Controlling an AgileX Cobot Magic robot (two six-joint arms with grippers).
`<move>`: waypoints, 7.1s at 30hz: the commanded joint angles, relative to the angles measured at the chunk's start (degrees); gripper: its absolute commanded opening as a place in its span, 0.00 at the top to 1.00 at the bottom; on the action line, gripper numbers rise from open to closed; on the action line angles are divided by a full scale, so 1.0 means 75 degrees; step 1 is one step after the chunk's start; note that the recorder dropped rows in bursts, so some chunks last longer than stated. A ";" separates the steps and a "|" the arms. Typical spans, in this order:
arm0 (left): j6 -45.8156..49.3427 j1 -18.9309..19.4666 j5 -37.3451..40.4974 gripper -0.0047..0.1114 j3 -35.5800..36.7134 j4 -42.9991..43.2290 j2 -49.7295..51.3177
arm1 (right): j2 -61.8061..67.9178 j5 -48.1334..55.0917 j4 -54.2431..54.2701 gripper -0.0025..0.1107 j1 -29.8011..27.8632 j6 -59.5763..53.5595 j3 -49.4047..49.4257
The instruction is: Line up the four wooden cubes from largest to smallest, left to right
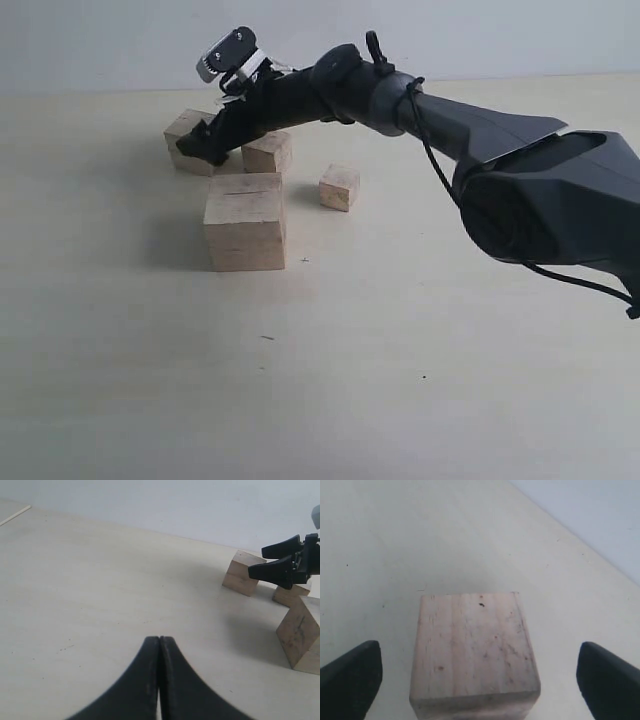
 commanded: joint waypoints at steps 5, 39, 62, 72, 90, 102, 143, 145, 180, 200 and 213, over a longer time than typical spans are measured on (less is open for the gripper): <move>0.0028 0.0022 -0.0049 0.96 0.0027 -0.0007 -0.0015 | 0.0129 -0.0076 0.0074 0.08 0.0164 -0.0056 0.0035; 0.0028 0.0022 -0.0049 0.96 0.0027 -0.0007 -0.0015 | -0.2001 0.1410 -0.1772 0.98 0.0164 0.2131 0.0035; 0.0028 0.0022 -0.0049 0.96 0.0027 -0.0007 -0.0015 | -0.3867 0.3022 -0.4407 0.98 0.0164 0.6747 0.0035; 0.0028 0.0022 -0.0049 0.96 0.0027 -0.0007 -0.0015 | -0.3981 0.2687 -0.4356 0.98 0.0164 0.6767 0.0035; 0.0028 0.0022 -0.0049 0.96 0.0027 -0.0007 -0.0015 | -0.6141 0.0630 -0.3491 0.98 0.0164 0.4965 0.4967; 0.0028 0.0022 -0.0049 0.96 0.0027 -0.0007 -0.0015 | -0.8117 0.0556 -0.3571 0.98 -0.0024 0.0881 0.7994; 0.0028 0.0022 -0.0049 0.96 0.0027 -0.0007 -0.0015 | -0.5856 0.2325 0.1221 0.98 -0.2059 -0.5819 0.9319; 0.0028 0.0022 -0.0049 0.96 0.0027 -0.0007 -0.0015 | -0.5677 0.2361 0.1489 0.98 -0.2059 -0.6059 0.9319; 0.0028 0.0022 -0.0082 0.96 0.0027 -0.0007 -0.0015 | -0.4246 0.2586 0.1347 0.52 -0.2059 -0.6288 0.8475; 0.0028 0.0022 -0.0082 0.96 0.0027 -0.0007 -0.0015 | -0.5893 0.2930 0.1037 0.31 -0.2059 -0.4424 0.8475; 0.0028 0.0022 -0.0082 0.96 0.0027 -0.0007 -0.0015 | -0.6404 0.2119 -0.1531 0.74 -0.2059 0.1252 0.8475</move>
